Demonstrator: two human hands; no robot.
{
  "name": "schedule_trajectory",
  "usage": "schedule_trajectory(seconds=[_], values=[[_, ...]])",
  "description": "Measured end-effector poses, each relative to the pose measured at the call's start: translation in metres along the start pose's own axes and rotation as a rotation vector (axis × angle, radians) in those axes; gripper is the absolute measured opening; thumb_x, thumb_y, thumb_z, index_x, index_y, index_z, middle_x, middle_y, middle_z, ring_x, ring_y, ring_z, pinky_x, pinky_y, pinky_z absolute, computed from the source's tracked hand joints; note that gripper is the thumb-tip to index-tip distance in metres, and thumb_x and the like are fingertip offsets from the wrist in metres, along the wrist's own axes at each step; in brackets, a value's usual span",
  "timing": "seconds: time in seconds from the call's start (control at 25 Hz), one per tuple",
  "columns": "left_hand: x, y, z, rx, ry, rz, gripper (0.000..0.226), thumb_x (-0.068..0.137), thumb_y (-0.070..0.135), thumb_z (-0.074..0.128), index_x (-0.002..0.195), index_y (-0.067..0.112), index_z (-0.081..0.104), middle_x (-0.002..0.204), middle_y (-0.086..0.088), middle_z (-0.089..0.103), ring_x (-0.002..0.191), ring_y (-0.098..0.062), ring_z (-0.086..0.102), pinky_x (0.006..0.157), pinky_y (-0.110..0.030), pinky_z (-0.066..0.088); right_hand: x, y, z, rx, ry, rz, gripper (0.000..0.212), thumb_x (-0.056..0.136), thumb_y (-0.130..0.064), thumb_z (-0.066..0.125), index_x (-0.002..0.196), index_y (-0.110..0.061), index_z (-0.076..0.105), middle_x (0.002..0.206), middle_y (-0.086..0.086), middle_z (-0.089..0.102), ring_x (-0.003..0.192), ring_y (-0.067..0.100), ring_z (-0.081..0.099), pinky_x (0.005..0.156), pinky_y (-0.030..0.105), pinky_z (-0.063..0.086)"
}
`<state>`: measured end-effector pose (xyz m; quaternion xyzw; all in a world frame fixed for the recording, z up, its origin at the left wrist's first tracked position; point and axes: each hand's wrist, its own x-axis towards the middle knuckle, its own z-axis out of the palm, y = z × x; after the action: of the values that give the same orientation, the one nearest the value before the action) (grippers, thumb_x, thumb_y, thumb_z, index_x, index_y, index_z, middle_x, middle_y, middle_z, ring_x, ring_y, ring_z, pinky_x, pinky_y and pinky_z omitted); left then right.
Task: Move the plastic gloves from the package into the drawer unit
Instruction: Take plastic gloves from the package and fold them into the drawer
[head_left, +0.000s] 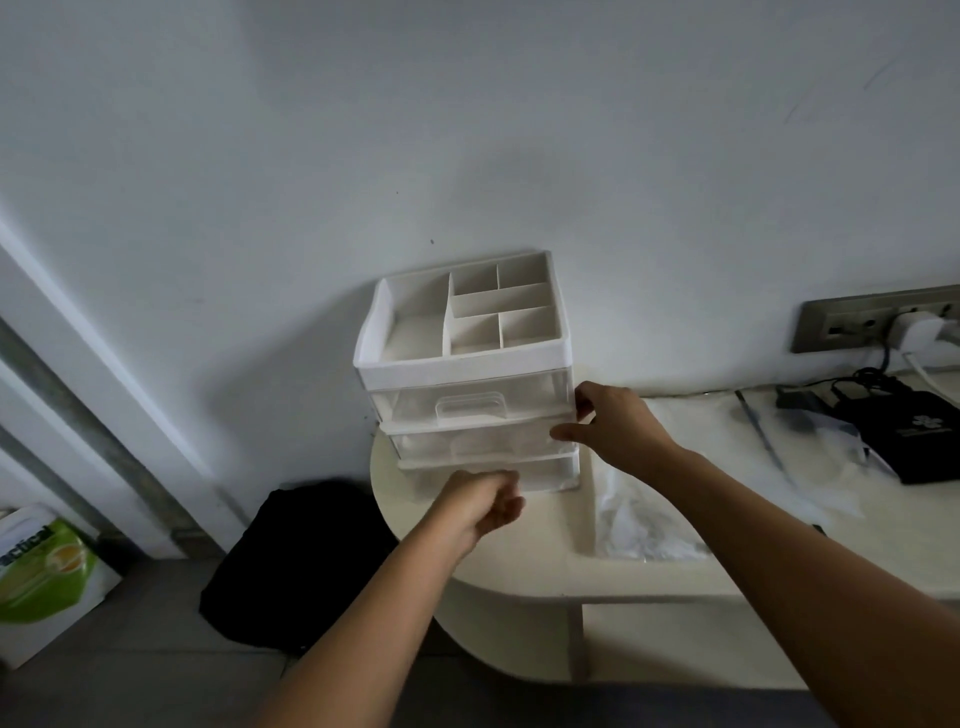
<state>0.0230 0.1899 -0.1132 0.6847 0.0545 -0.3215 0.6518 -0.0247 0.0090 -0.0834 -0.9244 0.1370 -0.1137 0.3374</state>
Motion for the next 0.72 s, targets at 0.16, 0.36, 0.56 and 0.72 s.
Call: schedule_trajectory(seconds=[0.16,0.36,0.56,0.72], values=[[0.010,0.000,0.001,-0.666,0.003,-0.191,0.026,0.088,0.008,0.064,0.105,-0.005,0.050,0.096,-0.022,0.055,0.077,-0.027,0.059,0.062,-0.035,0.059,0.000,-0.001,0.001,0.002,0.016,0.002,0.035,0.078,-0.035,0.073,0.098,-0.009,0.060,0.093,0.005,0.065,0.085,0.023,0.060,0.078,0.037,0.052],[0.005,-0.014,0.008,-0.705,0.054,-0.175,0.035,0.083,0.025,0.073,0.098,-0.003,0.056,0.097,-0.020,0.059,0.079,-0.025,0.061,0.062,-0.032,0.058,-0.001,-0.004,0.001,-0.023,0.024,0.021,0.036,0.079,-0.034,0.073,0.098,-0.007,0.059,0.093,0.008,0.064,0.085,0.025,0.059,0.078,0.038,0.052],[-0.016,-0.031,0.011,-0.619,0.134,-0.231,0.029,0.088,0.025,0.066,0.094,-0.001,0.053,0.091,-0.018,0.055,0.077,-0.026,0.056,0.063,-0.034,0.053,0.000,-0.004,0.000,-0.032,0.019,0.043,0.034,0.079,-0.033,0.073,0.095,-0.007,0.058,0.092,0.006,0.062,0.083,0.024,0.057,0.073,0.033,0.047],[-0.049,-0.053,0.001,-0.429,0.115,-0.276,0.021,0.089,0.017,0.061,0.097,-0.001,0.054,0.094,-0.020,0.060,0.077,-0.029,0.059,0.057,-0.035,0.052,-0.001,-0.010,-0.004,-0.041,-0.006,0.066,0.030,0.080,-0.032,0.073,0.091,-0.012,0.055,0.089,0.003,0.059,0.080,0.022,0.055,0.069,0.029,0.044]])
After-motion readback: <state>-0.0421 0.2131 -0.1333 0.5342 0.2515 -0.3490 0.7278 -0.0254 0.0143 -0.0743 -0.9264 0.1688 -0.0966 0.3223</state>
